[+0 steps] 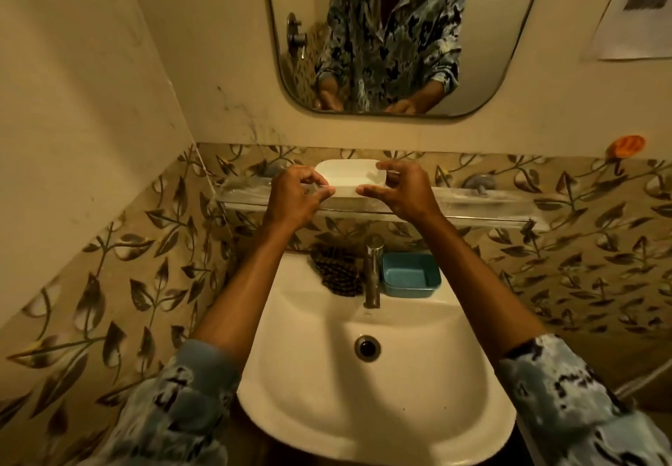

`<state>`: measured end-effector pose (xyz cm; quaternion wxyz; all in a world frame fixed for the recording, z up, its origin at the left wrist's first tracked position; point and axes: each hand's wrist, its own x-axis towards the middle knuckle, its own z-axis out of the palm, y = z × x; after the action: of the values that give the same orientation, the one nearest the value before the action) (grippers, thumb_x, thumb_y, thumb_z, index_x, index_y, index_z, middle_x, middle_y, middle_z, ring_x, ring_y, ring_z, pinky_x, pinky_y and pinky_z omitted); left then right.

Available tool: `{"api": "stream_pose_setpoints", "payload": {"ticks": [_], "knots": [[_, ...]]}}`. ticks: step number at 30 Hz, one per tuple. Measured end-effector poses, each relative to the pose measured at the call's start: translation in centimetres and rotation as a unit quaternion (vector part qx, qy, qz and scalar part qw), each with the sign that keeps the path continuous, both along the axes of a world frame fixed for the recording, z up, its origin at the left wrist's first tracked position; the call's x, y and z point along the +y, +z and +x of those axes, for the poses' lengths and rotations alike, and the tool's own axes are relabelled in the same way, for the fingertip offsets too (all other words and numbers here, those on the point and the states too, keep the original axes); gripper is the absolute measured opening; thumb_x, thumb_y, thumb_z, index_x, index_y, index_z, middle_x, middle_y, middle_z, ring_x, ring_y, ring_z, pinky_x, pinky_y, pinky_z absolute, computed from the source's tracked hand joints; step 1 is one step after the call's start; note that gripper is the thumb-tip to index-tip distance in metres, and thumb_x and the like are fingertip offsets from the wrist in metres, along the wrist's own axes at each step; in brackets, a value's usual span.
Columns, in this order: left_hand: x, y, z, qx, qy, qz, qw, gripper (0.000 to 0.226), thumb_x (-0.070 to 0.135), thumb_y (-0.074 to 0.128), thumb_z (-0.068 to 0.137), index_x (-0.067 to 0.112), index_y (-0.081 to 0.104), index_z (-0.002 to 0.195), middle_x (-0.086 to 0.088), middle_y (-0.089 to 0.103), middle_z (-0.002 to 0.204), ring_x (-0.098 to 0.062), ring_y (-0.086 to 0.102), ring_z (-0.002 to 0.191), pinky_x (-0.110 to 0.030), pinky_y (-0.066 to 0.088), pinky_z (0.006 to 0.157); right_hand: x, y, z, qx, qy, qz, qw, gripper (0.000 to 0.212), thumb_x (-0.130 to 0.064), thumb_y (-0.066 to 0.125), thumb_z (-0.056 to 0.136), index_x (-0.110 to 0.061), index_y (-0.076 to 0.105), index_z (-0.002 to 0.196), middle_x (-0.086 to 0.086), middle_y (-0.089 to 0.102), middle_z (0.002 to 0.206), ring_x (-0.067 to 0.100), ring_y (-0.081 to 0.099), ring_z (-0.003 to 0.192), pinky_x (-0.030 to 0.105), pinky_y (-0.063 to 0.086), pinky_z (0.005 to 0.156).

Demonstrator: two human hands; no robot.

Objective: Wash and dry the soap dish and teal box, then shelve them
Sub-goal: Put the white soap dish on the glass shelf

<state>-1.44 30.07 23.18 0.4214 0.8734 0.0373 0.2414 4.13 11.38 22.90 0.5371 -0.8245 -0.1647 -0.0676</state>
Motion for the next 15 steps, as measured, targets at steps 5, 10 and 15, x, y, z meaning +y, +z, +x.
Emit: {"api": "stream_pose_setpoints", "payload": {"ticks": [5,10,15], "knots": [[-0.3,-0.8,0.9,0.011,0.02,0.012,1.0,0.016,0.016,0.077,0.075,0.007,0.073,0.087,-0.01,0.071,0.098,-0.019,0.064,0.098,-0.032,0.055,0.081,0.1,-0.9,1.6,0.032,0.0,-0.053,0.998,0.071,-0.031,0.084,0.066,-0.002,0.057,0.124,0.014,0.059,0.129,0.02,0.058,0.107,0.027,0.052,0.083],[-0.6,-1.8,0.7,0.024,0.062,0.03,0.997,0.018,0.018,0.076,0.076,0.009,0.073,0.091,-0.007,0.072,0.103,-0.017,0.063,0.103,-0.023,0.048,0.08,0.5,-1.9,1.7,0.044,0.014,-0.069,0.997,0.07,-0.027,0.085,0.067,0.002,0.056,0.124,0.017,0.059,0.128,0.027,0.059,0.112,0.043,0.054,0.092],[0.0,-2.2,0.5,0.061,0.078,0.053,0.994,0.018,0.021,0.076,0.075,0.013,0.073,0.09,-0.006,0.071,0.104,-0.023,0.061,0.105,-0.051,0.049,0.092,1.0,-1.9,1.7,0.06,0.034,-0.109,0.992,0.069,-0.025,0.083,0.07,0.0,0.054,0.127,0.017,0.057,0.133,0.028,0.055,0.119,0.045,0.05,0.098]]}}
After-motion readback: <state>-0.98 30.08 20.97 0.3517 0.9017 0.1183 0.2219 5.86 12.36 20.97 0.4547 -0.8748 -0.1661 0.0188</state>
